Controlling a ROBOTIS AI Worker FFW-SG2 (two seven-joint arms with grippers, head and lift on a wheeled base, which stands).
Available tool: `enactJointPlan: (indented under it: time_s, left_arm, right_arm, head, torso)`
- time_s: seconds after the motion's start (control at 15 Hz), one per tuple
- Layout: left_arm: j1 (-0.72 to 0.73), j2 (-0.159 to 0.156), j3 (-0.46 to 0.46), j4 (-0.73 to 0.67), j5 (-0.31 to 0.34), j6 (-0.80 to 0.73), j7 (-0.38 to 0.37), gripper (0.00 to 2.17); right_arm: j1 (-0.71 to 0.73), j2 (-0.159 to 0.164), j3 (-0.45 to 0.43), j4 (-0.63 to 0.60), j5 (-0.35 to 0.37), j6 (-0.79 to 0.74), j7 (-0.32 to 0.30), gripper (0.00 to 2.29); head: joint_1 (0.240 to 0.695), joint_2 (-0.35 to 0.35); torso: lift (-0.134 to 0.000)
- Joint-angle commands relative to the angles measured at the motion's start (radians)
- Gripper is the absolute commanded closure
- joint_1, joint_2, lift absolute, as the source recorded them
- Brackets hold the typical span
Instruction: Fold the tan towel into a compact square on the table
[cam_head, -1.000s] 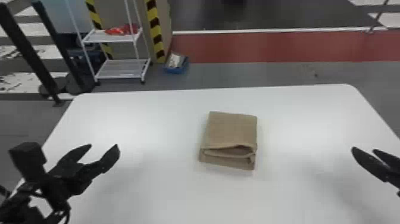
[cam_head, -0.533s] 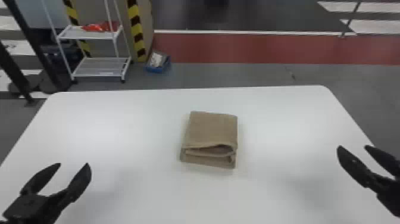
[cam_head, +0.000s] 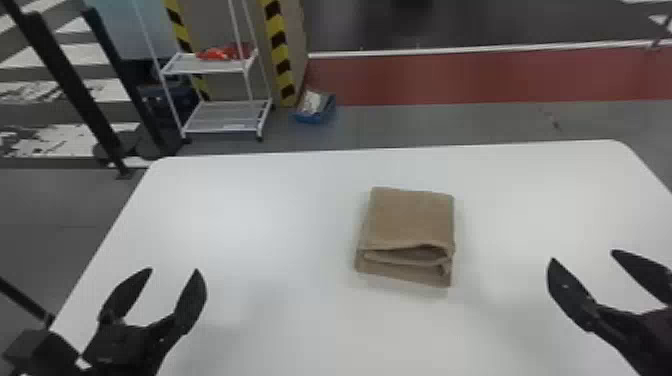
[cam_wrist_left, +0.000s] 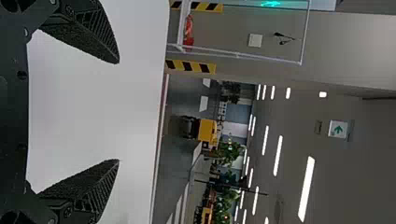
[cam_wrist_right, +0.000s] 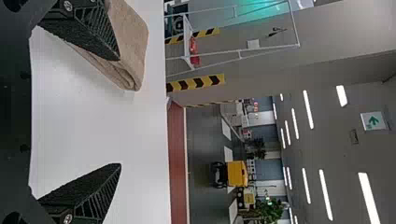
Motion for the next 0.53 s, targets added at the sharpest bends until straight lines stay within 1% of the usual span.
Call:
enactJointPlan:
  time_s: [0.0,0.13,0.47]
  left_arm:
    - [0.006,0.001,-0.017,0.012,-0.02,-0.043,0.0,0.14]
    - [0.013,0.001,-0.015,0.009,-0.018,-0.068,-0.001,0.14]
    - [0.02,0.006,-0.015,0.0,-0.017,-0.071,-0.007,0.14]
  right_arm:
    - [0.011,0.002,0.034,0.0,0.024,-0.037,-0.003,0.08]
    - [0.015,0.002,0.043,0.005,0.036,-0.046,-0.012,0.08]
    - [0.017,0.002,0.048,0.009,0.039,-0.053,-0.017,0.08]
  head:
    - [0.695,0.163]
    - [0.695,0.171]
    - [0.695,0.181]
  torso:
    - [-0.124]
    - [-0.124]
    - [-0.124]
